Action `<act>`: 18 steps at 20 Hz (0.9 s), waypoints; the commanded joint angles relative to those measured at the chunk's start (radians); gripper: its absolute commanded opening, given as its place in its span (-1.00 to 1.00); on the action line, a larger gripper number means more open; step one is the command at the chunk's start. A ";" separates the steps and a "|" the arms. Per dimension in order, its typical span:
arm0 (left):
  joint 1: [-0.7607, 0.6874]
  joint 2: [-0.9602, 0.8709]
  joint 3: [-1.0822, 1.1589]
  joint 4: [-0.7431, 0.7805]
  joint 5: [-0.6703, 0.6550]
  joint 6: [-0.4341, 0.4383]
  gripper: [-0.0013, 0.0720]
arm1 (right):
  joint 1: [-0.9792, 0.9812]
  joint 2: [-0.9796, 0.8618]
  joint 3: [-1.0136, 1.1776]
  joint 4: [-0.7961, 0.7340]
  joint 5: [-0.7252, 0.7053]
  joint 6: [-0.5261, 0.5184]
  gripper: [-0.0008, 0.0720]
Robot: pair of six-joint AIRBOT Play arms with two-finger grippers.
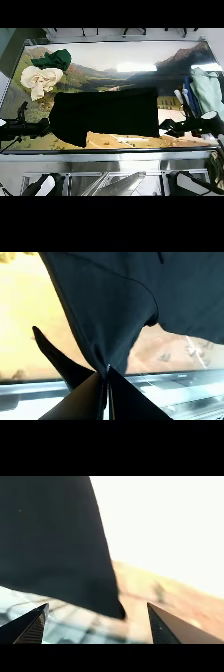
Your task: Fold the shirts.
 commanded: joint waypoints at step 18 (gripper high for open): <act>-0.135 0.332 0.533 0.372 -0.208 -0.226 -0.91 | 0.096 0.786 0.439 -0.248 0.198 0.248 -0.92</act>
